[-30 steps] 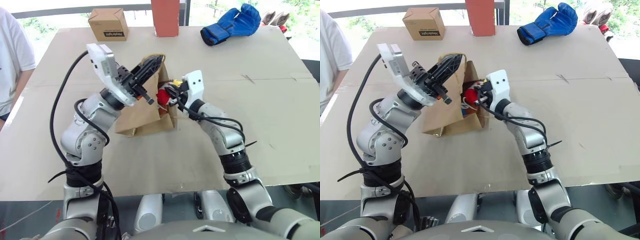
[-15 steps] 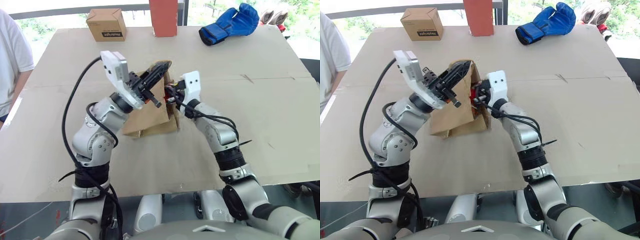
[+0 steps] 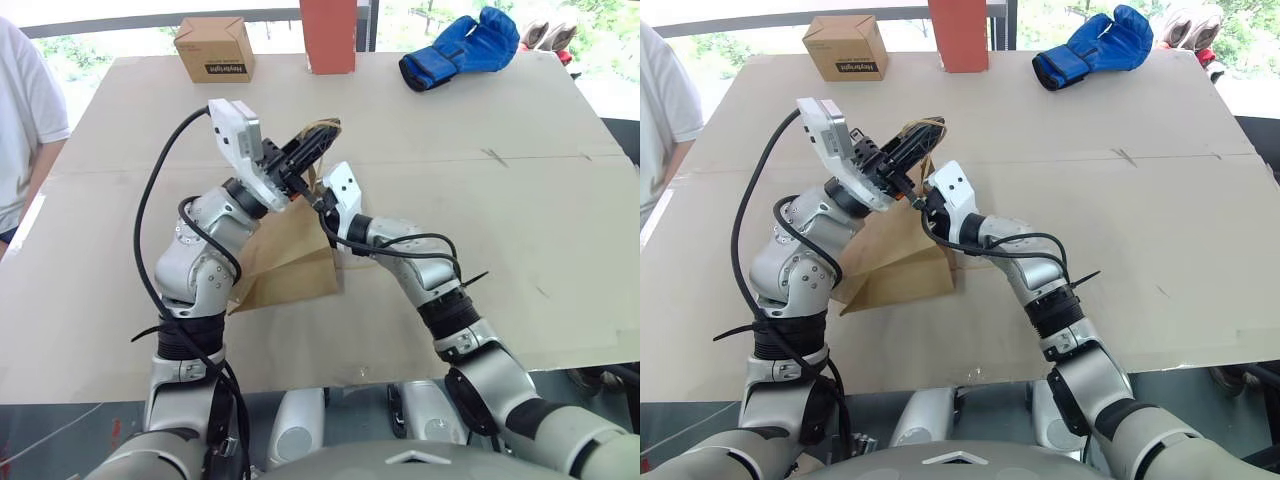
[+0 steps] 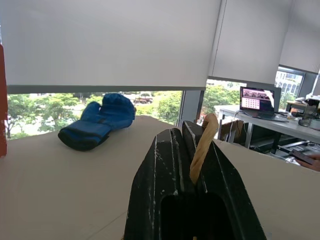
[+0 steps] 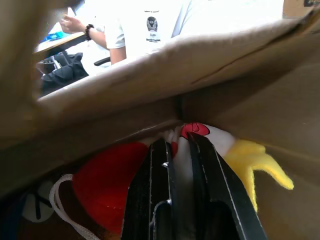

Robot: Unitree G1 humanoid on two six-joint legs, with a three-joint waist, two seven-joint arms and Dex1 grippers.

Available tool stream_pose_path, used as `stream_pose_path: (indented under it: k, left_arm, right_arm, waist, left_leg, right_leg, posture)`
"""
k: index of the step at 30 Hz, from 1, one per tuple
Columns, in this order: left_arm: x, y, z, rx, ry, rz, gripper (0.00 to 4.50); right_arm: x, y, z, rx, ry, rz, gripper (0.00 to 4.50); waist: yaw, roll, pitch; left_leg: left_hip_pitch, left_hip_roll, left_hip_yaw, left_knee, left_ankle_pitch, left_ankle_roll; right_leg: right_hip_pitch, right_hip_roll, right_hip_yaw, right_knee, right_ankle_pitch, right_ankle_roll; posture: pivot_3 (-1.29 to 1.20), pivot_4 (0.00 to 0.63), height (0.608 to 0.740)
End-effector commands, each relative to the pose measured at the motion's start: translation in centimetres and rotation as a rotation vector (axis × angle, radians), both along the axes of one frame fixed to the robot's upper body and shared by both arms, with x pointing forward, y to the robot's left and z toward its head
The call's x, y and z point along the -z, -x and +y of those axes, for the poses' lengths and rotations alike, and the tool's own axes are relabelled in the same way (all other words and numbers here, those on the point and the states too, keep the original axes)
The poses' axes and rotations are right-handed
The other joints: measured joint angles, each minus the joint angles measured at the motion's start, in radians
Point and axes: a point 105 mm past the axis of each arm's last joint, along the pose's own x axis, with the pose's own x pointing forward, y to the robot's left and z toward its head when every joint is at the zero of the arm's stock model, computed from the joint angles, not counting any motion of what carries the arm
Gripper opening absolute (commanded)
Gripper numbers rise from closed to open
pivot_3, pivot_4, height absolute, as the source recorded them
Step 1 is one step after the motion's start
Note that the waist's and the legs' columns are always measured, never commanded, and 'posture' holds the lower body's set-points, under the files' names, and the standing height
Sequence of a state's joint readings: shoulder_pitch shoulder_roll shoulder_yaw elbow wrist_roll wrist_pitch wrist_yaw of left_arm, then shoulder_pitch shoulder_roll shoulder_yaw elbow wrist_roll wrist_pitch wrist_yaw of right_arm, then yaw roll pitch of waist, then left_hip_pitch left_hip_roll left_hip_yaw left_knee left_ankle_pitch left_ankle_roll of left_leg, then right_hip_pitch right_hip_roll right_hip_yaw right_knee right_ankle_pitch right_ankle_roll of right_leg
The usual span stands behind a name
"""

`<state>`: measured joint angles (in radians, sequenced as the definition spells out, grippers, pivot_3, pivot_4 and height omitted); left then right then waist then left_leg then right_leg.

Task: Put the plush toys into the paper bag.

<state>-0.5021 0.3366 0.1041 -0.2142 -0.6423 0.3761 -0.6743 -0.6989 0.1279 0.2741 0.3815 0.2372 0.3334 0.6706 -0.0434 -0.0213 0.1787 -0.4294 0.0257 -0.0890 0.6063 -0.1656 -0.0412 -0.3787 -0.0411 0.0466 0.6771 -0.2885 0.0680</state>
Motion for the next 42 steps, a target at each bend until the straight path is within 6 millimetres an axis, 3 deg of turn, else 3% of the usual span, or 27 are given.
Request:
stream_pose_path:
  k: [1,3,5,10,18,23,29,35,40,42]
  left_arm:
    - [-1.2,1.5,-0.5,0.083,0.006,-0.05,0.0]
    - [-1.0,1.7,-0.2,0.089,-0.015,-0.043,0.0]
    - [-0.6,1.7,0.5,0.083,-0.051,-0.04,0.0]
    - [-0.2,2.0,2.6,0.051,-0.109,-0.049,0.0]
    - [-0.9,2.5,4.7,0.057,-0.084,-0.063,0.0]
    - [-2.5,2.8,5.2,0.076,-0.062,-0.117,0.0]
    - [-4.5,3.4,5.0,0.095,-0.049,-0.165,0.0]
    - [-4.8,3.8,4.9,0.099,-0.056,-0.173,0.0]
    - [-4.2,4.4,4.3,0.112,-0.064,-0.164,0.0]
    - [-4.1,4.5,4.2,0.112,-0.062,-0.163,0.0]
  right_arm:
    - [-1.1,0.5,1.1,-0.066,-0.029,-0.06,0.35]
    - [-1.0,0.6,0.9,-0.093,-0.039,-0.052,0.98]
    - [-0.9,0.6,0.3,-0.101,-0.044,-0.054,2.09]
    - [-1.5,0.1,-3.0,-0.022,-0.04,-0.087,4.29]
    - [-2.9,2.5,-7.1,-0.052,0.036,-0.103,4.29]
    - [-4.0,2.0,-11.1,0.067,0.09,-0.097,4.29]
    - [-0.1,0.9,-16.3,0.318,0.141,0.243,4.29]
    - [0.4,1.5,-16.1,0.305,-0.019,0.466,4.29]
    - [-1.0,0.1,-13.6,0.254,-0.185,0.513,4.29]
    - [-1.3,-0.4,-13.2,0.259,-0.209,0.511,3.49]
  waist:
    - [0.0,0.0,0.0]
    - [0.0,0.0,0.0]
    - [0.0,0.0,0.0]
    - [0.002,0.0,0.0]
    - [0.0,0.0,0.0]
    - [0.007,0.0,0.0]
    - [0.007,0.0,0.0]
    - [-0.001,0.0,0.0]
    - [-0.001,0.001,0.0]
    - [0.001,0.001,0.001]
  left_leg:
    - [0.0,0.0,0.0,0.0,0.0,0.0]
    - [0.0,0.0,0.0,0.0,0.0,0.0]
    - [0.0,0.0,0.0,0.0,0.0,0.0]
    - [0.0,0.0,0.0,0.0,0.0,0.0]
    - [0.0,0.0,0.0,0.0,0.0,0.0]
    - [-0.001,0.0,0.0,0.0,0.0,0.0]
    - [-0.001,0.0,0.0,0.0,0.0,0.0]
    - [0.0,0.001,0.0,-0.002,0.0,0.0]
    - [0.0,0.001,0.001,-0.001,0.0,0.0]
    - [0.0,0.001,0.001,-0.001,0.0,0.0]
  right_leg:
    - [0.0,0.0,0.0,0.0,0.0,0.0]
    - [0.0,0.0,0.0,0.0,0.0,0.0]
    - [0.0,0.0,0.0,0.0,0.0,0.0]
    - [0.0,0.0,0.0,0.0,0.0,0.0]
    - [0.0,0.0,0.0,0.0,0.0,0.0]
    - [0.0,0.0,0.0,-0.001,0.0,0.0]
    - [0.0,0.0,0.0,-0.003,0.0,0.0]
    - [0.0,0.0,0.0,-0.002,0.0,0.0]
    - [0.0,0.0,0.001,-0.003,0.0,0.0]
    - [0.0,0.0,0.001,-0.003,0.0,0.0]
  posture:
    - [0.0,0.15,0.74]
    - [0.0,0.15,0.74]
    - [0.0,0.15,0.74]
    - [0.0,0.15,0.74]
    - [0.0,0.15,0.74]
    - [0.0,0.15,0.74]
    - [0.0,0.15,0.74]
    - [0.0,0.15,0.74]
    - [0.0,0.15,0.74]
    - [0.0,0.15,0.74]
